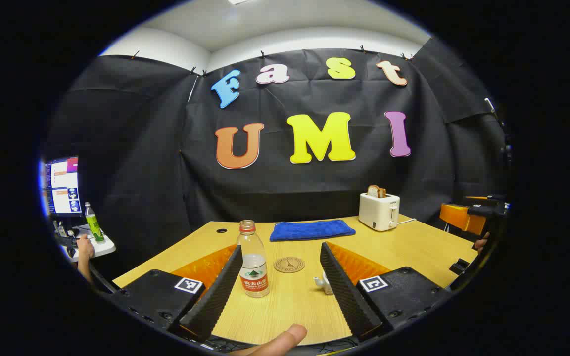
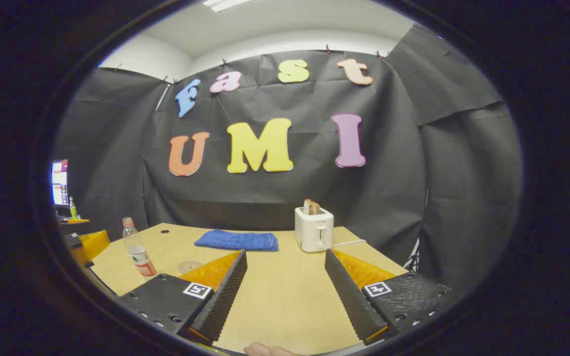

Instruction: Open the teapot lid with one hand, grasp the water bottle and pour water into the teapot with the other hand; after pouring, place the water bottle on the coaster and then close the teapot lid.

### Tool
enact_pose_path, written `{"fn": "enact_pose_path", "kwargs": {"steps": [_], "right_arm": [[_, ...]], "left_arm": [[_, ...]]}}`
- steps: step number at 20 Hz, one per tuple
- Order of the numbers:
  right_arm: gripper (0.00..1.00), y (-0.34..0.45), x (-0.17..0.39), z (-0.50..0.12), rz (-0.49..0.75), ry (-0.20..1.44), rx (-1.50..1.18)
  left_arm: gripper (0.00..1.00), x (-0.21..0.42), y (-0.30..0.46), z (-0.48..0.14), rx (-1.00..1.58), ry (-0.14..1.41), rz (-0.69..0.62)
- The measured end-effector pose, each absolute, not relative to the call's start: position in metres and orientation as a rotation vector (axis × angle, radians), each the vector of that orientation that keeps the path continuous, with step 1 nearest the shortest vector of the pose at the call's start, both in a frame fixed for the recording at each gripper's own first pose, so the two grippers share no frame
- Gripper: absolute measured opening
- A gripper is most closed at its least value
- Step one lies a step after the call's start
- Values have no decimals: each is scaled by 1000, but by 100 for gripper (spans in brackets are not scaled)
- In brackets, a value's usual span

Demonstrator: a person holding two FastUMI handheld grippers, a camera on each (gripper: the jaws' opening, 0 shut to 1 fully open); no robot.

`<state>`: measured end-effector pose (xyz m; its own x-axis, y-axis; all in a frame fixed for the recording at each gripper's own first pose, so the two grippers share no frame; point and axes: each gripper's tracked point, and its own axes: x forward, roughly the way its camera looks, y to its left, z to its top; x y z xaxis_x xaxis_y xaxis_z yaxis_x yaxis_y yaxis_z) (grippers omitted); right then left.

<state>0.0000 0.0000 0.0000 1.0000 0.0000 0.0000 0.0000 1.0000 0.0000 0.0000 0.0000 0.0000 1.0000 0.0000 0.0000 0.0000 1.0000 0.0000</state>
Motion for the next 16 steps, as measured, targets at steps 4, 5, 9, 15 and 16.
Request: {"fn": "enact_pose_path", "kwargs": {"steps": [4,5,9,15,16], "right_arm": [[98,22,-14,-4,60,-11,-85],[97,24,-15,-2,61,-17,-97],[96,30,-12,-11,80,6,-94],[97,27,-6,-20,59,28,-112],[97,27,-6,-21,60,31,-114]], "left_arm": [[99,-2,3,1,-11,3,-7],[99,-4,1,2,-11,1,-11],[99,-6,4,6,-5,-14,3],[99,-1,12,1,-14,5,14],[99,-2,14,0,-18,8,15]]}}
